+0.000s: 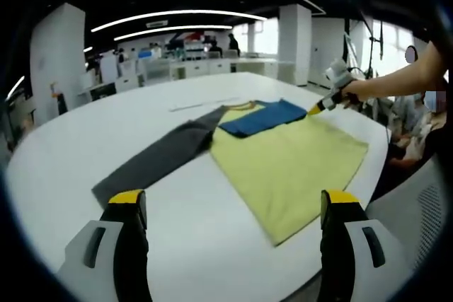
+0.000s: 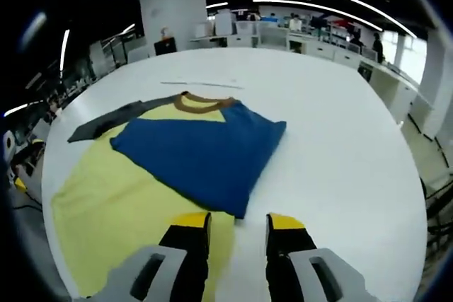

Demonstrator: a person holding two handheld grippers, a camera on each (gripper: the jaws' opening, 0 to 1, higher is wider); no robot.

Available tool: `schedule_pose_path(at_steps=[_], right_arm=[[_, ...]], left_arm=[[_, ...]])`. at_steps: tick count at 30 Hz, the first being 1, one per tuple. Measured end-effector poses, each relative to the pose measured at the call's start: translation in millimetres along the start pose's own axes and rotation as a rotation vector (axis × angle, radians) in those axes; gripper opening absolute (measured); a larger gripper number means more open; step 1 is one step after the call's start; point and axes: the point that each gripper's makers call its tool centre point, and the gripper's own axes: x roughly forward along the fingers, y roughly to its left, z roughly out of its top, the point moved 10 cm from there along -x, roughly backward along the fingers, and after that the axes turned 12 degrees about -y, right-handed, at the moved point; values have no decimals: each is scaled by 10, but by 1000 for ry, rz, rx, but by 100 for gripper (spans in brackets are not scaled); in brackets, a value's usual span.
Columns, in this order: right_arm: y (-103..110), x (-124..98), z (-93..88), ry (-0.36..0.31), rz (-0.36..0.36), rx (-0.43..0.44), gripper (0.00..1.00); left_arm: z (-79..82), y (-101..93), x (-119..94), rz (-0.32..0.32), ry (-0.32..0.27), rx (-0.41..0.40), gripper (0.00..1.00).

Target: Fold the garment on the visible template until the final outline fits inside the template.

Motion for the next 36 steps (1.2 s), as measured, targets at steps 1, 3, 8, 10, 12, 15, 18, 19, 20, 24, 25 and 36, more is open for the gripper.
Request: schedule_pose_path(at_steps=[1, 3, 8, 10, 12, 15, 18, 19, 20, 24, 25, 36], right_arm=[[-7, 3, -11, -1, 0, -5, 21], [-19, 18, -23, -8, 5, 1, 17], [3, 61, -36, -32, 16, 20, 10], [9, 79, -47, -30, 13, 11, 8], [12, 83, -45, -31, 15, 13, 5], [26, 86, -63, -10, 16, -19, 0], [15, 86, -94, 6, 10, -25, 0], [15, 82, -123, 26, -1, 0, 0], [-1, 84, -120, 15, -6, -4, 0], [68, 60, -125, 8, -6, 3, 0], [79, 61, -127, 8, -4, 1, 0], [119, -55, -97, -1, 7, 11, 0]], left_arm=[[-18, 31, -10, 1, 2, 1, 99], [-43, 71, -25, 5, 6, -2, 99], [-37, 61, -41, 16, 4, -7, 99], [-45, 64, -48, 20, 7, -10, 99], [-44, 57, -50, 22, 8, -8, 99], [-49, 62, -58, 27, 6, -11, 99], [-49, 53, -61, 29, 9, -9, 99], [-40, 38, -61, 31, 9, -9, 99], [-33, 27, -60, 32, 7, -11, 99], [5, -26, -65, 36, 5, -10, 99], [-8, -4, -72, 37, 6, -10, 99], [-84, 91, -89, 36, 16, -9, 99]])
